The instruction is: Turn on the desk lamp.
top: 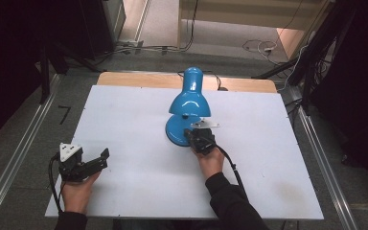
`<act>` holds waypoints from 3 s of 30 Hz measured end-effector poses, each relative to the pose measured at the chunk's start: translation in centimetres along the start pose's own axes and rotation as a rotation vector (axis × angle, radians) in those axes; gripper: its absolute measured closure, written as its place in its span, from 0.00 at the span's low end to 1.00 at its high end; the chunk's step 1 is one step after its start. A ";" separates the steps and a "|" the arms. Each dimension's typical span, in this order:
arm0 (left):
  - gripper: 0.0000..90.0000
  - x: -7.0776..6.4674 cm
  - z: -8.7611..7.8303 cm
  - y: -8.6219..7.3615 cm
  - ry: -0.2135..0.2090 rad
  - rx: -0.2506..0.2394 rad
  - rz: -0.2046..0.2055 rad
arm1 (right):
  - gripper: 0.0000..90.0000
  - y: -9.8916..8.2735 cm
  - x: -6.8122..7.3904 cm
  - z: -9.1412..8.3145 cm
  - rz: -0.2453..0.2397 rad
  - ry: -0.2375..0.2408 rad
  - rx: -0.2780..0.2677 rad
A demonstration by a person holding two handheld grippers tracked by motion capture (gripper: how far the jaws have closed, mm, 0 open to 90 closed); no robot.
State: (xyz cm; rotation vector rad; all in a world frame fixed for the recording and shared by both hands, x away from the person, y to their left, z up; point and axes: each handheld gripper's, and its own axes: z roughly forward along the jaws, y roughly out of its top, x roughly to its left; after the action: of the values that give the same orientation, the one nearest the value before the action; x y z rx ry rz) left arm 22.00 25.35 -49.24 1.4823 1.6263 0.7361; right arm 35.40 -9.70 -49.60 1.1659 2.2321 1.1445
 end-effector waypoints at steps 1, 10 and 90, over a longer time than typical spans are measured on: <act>0.09 0.0 0.0 0.0 0.001 0.002 0.001 | 0.97 0.0 0.0 0.0 -0.007 -0.005 0.000; 0.09 0.1 0.0 0.0 -0.001 0.002 -0.006 | 0.97 -0.4 0.3 0.0 -0.021 -0.006 -0.002; 0.09 -0.1 0.3 0.1 -0.003 0.007 -0.008 | 0.24 -2.3 -7.6 -8.8 0.023 -0.020 -0.002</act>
State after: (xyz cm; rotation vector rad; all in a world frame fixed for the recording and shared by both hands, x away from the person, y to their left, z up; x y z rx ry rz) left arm 22.26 25.19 -49.29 1.4798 1.6336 0.7245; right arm 33.21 -20.90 -46.46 1.2001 2.2081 1.1385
